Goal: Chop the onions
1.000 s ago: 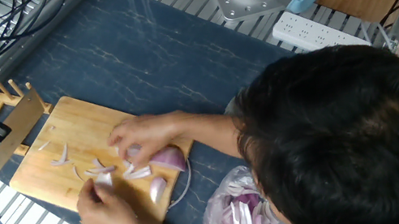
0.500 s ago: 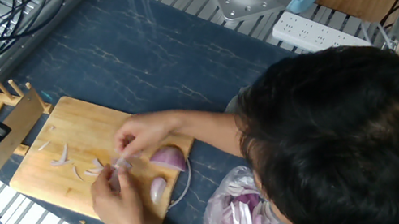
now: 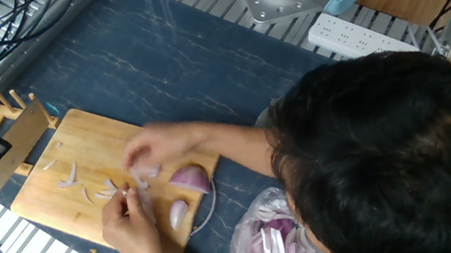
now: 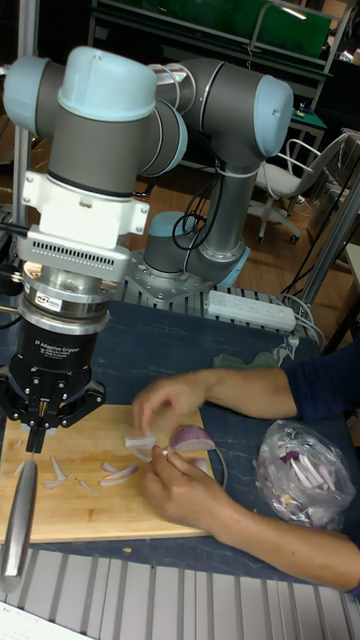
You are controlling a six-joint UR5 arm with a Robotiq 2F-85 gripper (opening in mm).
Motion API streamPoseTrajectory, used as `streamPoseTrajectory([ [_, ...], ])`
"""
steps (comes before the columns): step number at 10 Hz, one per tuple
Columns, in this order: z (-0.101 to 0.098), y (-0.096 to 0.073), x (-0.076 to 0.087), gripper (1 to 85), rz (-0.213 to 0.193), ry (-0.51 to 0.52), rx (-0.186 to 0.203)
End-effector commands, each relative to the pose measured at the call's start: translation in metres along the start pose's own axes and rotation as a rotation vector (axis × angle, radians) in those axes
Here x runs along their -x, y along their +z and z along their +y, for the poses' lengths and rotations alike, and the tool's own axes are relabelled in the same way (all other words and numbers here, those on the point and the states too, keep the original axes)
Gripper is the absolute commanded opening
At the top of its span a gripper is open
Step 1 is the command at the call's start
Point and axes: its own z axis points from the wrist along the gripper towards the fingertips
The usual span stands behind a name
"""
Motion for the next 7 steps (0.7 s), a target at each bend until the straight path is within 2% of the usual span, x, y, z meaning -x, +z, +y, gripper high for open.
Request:
streamPoseTrajectory([
  [1,0.0005,-0.0017,0.0011,1.0,-0.005,0.002,0.008],
  [3,-0.0066,-0.0041,-0.0028,1.0,0.009,-0.024,-0.006],
  [7,-0.0087,-0.0062,-0.0077,1.0,0.033,-0.067,-0.020],
])
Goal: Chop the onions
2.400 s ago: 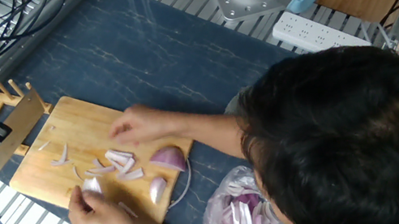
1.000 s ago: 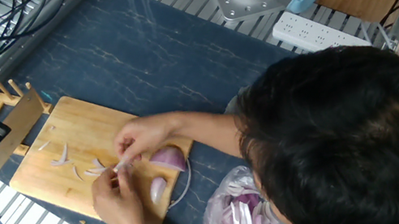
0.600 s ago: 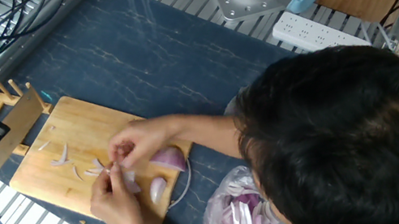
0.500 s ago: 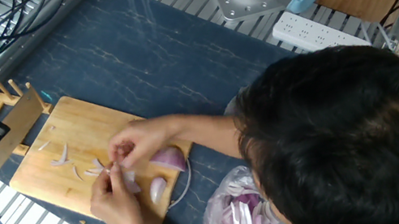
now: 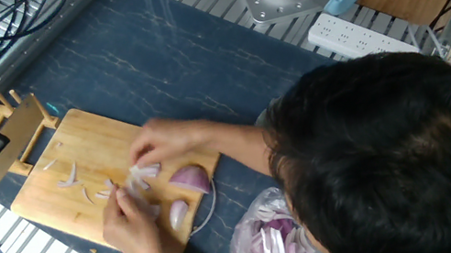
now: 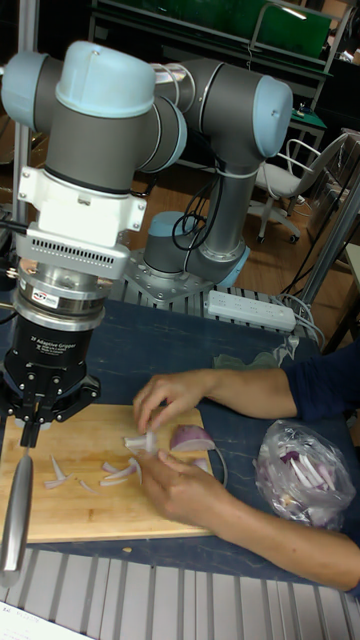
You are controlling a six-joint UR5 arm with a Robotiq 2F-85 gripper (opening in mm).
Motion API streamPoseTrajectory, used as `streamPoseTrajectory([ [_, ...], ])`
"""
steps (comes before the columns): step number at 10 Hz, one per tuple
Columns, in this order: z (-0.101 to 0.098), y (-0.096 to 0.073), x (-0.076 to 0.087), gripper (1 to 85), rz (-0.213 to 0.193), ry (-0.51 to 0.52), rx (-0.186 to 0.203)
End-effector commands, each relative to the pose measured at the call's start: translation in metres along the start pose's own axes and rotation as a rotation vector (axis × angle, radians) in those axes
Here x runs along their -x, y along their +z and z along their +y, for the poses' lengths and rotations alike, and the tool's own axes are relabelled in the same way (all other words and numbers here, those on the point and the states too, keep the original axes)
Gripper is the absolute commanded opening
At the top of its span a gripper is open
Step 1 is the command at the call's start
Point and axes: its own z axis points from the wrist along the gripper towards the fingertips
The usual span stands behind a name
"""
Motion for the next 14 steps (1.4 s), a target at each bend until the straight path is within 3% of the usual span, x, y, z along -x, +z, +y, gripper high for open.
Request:
streamPoseTrajectory([
  [1,-0.001,-0.003,-0.005,1.0,0.021,-0.029,-0.003],
  [2,-0.005,-0.004,-0.008,1.0,0.030,-0.043,-0.020],
  [5,-0.002,-0.006,-0.013,1.0,0.048,-0.056,-0.016],
  [10,-0.001,-0.006,-0.008,1.0,0.029,-0.124,-0.009],
  [14,0.006,-0.003,-0.007,1.0,0.031,-0.103,0.013],
])
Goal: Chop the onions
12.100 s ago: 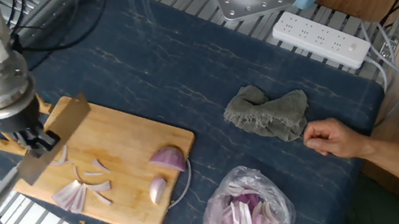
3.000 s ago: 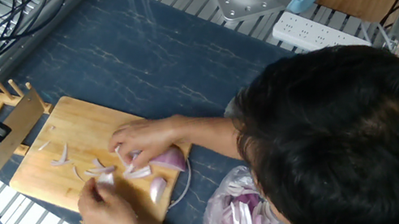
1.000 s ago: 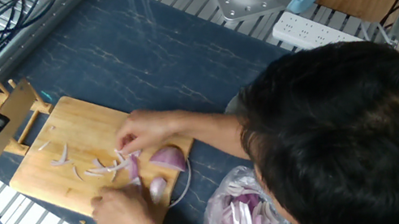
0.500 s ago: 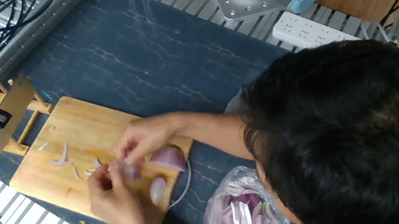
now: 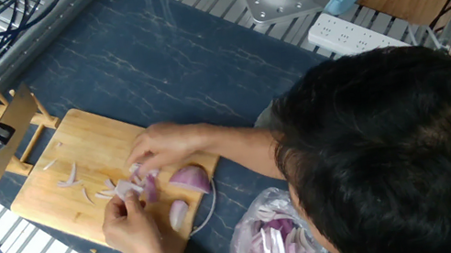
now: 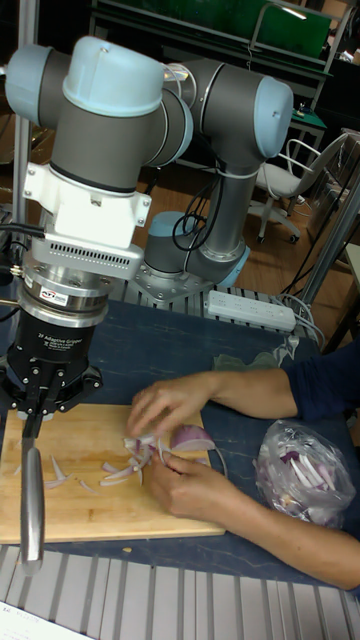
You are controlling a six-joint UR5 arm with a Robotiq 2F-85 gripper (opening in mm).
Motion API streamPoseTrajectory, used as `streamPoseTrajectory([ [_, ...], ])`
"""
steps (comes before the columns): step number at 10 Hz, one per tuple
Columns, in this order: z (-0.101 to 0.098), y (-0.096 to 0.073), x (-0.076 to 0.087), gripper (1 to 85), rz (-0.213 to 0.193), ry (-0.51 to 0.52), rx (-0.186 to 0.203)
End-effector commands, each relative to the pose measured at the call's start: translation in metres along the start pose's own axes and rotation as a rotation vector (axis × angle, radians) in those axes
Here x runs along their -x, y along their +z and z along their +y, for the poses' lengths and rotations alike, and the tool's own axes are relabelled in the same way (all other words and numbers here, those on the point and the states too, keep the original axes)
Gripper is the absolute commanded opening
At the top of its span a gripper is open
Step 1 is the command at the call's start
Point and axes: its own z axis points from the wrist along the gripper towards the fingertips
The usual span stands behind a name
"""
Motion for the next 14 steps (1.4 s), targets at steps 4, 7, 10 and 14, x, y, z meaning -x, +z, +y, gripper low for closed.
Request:
streamPoseTrajectory([
  [4,0.0012,0.0023,0.0051,1.0,-0.010,-0.003,-0.001],
  [7,0.0035,0.0025,0.0059,1.0,-0.011,-0.006,0.006],
  [10,0.0040,0.0038,0.0085,1.0,-0.016,0.011,0.005],
  [14,0.0065,0.0036,0.0080,1.0,-0.014,0.017,0.016],
])
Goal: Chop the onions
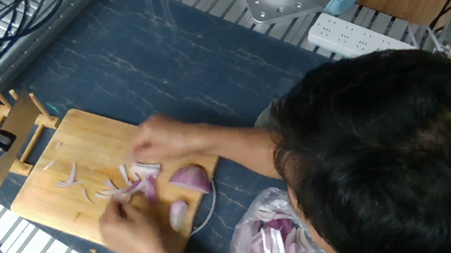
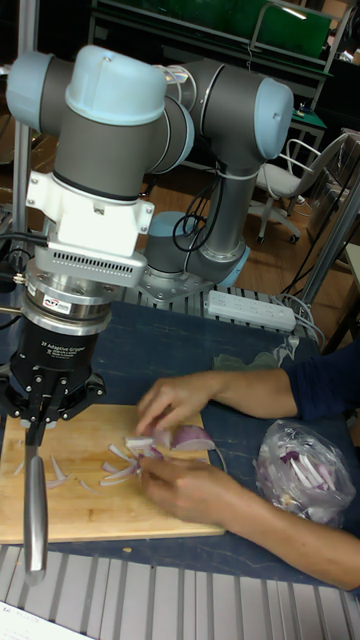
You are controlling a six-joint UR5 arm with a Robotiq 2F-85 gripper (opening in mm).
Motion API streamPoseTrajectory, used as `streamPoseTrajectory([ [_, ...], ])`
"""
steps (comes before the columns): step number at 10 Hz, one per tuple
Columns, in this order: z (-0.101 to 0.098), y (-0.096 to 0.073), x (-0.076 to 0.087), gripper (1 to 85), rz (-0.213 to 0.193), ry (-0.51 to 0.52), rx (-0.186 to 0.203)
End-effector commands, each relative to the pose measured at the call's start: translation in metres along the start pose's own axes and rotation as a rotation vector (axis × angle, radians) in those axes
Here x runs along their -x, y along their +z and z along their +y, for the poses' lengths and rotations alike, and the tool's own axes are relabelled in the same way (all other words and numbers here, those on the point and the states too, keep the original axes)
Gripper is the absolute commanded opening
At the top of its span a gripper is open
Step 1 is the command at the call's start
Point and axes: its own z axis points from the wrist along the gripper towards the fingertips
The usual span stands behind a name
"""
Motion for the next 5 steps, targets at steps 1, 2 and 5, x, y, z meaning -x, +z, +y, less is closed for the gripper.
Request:
streamPoseTrajectory([
  [1,0.0029,-0.0010,0.0002,1.0,-0.002,0.006,0.015],
  [2,0.0041,-0.0012,-0.0010,1.0,0.002,0.007,0.017],
  [5,0.0077,-0.0015,-0.0040,1.0,0.013,0.027,0.031],
])
